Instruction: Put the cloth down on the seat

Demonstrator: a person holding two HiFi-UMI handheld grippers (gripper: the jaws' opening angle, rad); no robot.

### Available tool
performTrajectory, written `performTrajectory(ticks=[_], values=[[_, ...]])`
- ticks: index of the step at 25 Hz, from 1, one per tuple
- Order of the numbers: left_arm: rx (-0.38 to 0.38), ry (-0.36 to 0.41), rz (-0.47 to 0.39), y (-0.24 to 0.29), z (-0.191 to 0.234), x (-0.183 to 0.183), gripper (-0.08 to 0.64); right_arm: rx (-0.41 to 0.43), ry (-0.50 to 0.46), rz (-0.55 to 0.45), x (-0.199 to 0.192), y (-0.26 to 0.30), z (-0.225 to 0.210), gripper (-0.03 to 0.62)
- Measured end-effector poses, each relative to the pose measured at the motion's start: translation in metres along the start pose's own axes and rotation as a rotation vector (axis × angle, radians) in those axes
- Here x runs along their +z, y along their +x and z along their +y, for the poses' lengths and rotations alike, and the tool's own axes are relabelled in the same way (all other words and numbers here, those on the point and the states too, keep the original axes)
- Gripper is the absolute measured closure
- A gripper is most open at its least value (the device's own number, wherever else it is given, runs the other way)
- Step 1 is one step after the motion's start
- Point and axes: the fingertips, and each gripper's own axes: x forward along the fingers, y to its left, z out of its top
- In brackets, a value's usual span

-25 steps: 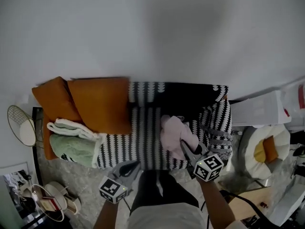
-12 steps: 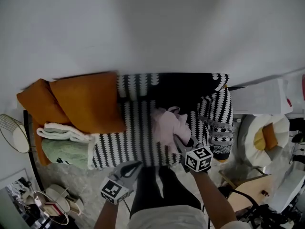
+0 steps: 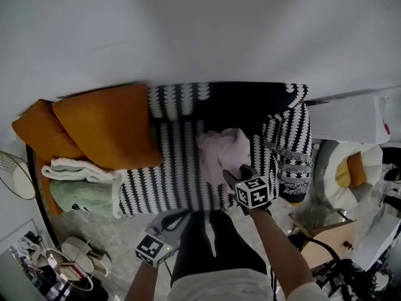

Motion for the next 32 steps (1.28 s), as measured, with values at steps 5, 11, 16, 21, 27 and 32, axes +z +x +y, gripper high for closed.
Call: performTrajectory(ticks=[5, 11, 16, 21, 27, 32], values=[[-0.007, -0.015, 0.001, 0.004, 0.003, -0.003, 0.561, -0.050, 0.017, 0.015, -0.009, 0.000, -0.010, 0.362], [-0.016, 0.006, 0.002, 0.003, 0.001, 0.012, 0.561, -0.046, 0.016, -0.032, 0.000, -0.023, -0.004, 0.388], [-0.028, 0.040, 0.006, -0.007, -0.013, 0.029, 0.561, -0.046, -0.015, -0.112, 0.023, -0.062, 0.016, 0.436], [-0.034, 0.084, -0.009, -0.028, -0.038, 0.051, 0.561, -0.058, -0.037, -0.167, 0.038, -0.113, 0.042, 0.466], [-0.033, 0.136, 0.009, -0.050, -0.062, 0.059, 0.561, -0.129, -0.067, -0.285, 0.045, -0.179, 0.067, 0.558], [-0.049, 0.138, 0.006, -0.066, -0.077, 0.061, 0.561, -0.164, -0.037, -0.357, 0.030, -0.226, 0.081, 0.588]])
